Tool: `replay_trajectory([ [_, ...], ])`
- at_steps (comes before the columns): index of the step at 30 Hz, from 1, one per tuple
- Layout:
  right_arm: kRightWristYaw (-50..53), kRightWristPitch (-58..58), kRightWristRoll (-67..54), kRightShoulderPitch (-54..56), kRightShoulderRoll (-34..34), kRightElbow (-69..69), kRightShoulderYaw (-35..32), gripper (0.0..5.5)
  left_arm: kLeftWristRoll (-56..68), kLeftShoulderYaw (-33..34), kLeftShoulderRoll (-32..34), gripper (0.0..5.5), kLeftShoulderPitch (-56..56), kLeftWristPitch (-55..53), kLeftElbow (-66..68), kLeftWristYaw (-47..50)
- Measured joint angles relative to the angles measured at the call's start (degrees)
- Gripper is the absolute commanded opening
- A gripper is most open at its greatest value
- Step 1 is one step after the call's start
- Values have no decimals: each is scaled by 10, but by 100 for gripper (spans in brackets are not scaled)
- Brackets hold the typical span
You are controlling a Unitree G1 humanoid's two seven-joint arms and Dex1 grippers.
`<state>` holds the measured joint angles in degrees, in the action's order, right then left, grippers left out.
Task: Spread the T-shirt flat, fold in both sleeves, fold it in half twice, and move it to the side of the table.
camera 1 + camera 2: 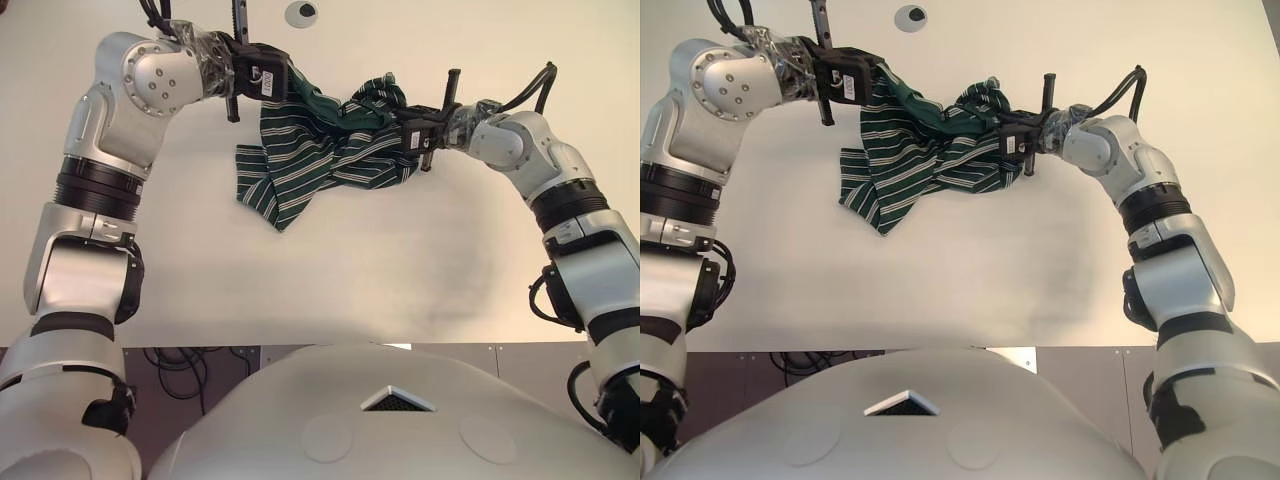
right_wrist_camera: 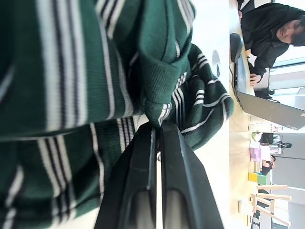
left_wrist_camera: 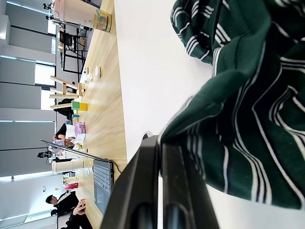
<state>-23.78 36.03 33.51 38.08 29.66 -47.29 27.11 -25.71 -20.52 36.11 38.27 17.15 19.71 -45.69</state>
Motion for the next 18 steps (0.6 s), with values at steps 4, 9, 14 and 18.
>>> replay_trajectory([
  [4,-3,-4,-20,22,1,11,-17,4,0,2,0,0,5,1,15,2],
  [9,5,-49,-39,111,-1,0,-51,4,-4,7,-6,0,74,6,103,42],
  [14,43,-97,-43,205,-30,-78,-70,4,-20,9,-44,0,216,16,284,121],
  [18,104,-137,-39,321,-46,-188,-74,4,-49,0,-81,0,358,11,456,215],
])
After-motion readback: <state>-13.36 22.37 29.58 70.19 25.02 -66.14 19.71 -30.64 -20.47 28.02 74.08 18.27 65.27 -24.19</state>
